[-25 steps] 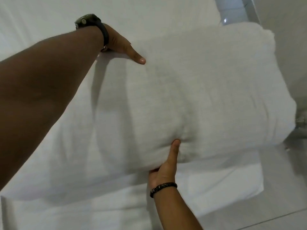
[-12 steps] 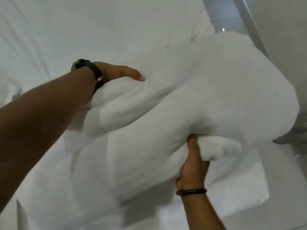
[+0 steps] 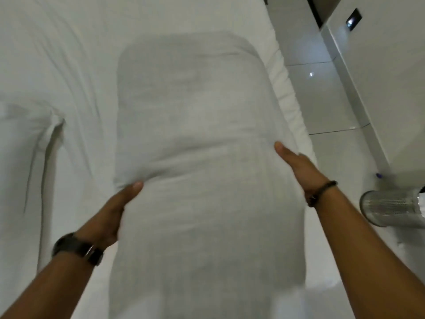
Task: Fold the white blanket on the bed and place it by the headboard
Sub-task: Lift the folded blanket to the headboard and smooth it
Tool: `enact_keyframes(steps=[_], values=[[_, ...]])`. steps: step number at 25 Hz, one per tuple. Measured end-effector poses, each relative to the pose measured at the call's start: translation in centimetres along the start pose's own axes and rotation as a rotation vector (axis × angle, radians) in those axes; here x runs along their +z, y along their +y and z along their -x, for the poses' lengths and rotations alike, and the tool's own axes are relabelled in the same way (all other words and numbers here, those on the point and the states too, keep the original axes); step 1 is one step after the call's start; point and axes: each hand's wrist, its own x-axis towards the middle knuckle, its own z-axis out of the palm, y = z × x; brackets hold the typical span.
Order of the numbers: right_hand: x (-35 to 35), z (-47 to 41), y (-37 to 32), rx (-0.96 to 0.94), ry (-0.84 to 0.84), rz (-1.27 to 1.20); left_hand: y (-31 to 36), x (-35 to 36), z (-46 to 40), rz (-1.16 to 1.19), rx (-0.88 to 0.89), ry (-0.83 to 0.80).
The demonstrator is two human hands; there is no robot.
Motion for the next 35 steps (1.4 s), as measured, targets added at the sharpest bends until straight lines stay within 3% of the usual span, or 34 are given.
enact_keyframes(steps=[3,5,7,10,12,13,15,17,21,22,24,25,26,27,28,30,31,32,33,35], values=[[1.1,-2.4,5.8,0.244,0.186,0.282,-2.9,1.9,-0.7,-0.110,-0.110,0.159],[1.5,-2.0,8.0,0.250,0.280,0.301,-3.9,2.3,-0.8,-0.113,-0.126,0.301],[2.2,-0.7,8.4,0.174,0.334,0.363,-3.7,2.7,-0.5,-0.267,0.017,0.440],[5.0,0.6,6.5,-0.187,0.409,0.614,-1.4,4.6,-1.6,-0.814,0.363,0.718],[8.5,-1.1,2.6,-0.579,0.357,0.755,2.2,6.1,-4.9,-1.056,0.508,0.726],[10.4,-3.0,0.6,-0.731,0.298,0.858,4.5,6.6,-7.0,-1.048,0.491,0.729],[13.1,-8.4,-3.2,-0.839,0.229,1.085,9.4,6.5,-11.3,-0.775,0.374,0.734],[13.2,-14.2,-6.1,-0.734,0.243,1.227,12.9,4.6,-14.9,-0.673,0.343,0.697],[11.1,-22.7,-7.8,-0.530,0.290,1.323,16.3,2.4,-20.3,-0.811,0.639,0.708],[11.1,-23.4,-7.8,-0.456,0.287,1.346,16.2,2.2,-21.0,-0.813,0.585,0.690],[11.3,-23.8,-8.7,-0.248,0.280,1.329,16.2,1.6,-21.4,-0.860,0.265,0.657],[11.4,-23.9,-9.4,-0.170,0.303,1.285,16.5,1.2,-21.3,-0.899,0.141,0.688],[11.2,-23.6,-10.2,-0.130,0.345,1.226,17.1,1.1,-21.0,-0.966,0.125,0.763],[11.3,-22.8,-10.6,-0.140,0.397,1.145,17.5,1.5,-20.5,-1.042,0.224,0.853],[11.7,-21.8,-10.5,-0.224,0.434,1.051,17.6,2.2,-20.1,-1.128,0.432,0.909],[12.5,-18.8,-7.5,-0.552,0.391,0.970,15.6,4.4,-20.1,-1.398,0.821,0.770],[12.6,-16.9,-5.0,-0.645,0.316,1.075,13.5,4.7,-20.7,-1.550,0.880,0.663],[11.9,-15.4,-2.3,-0.642,0.254,1.186,11.9,4.3,-20.6,-1.588,0.765,0.583],[10.3,-14.3,-0.2,-0.515,0.242,1.249,11.0,3.1,-20.3,-1.500,0.560,0.585],[6.3,-12.9,1.8,-0.183,0.331,1.068,11.0,0.1,-19.0,-1.114,0.266,0.618]])
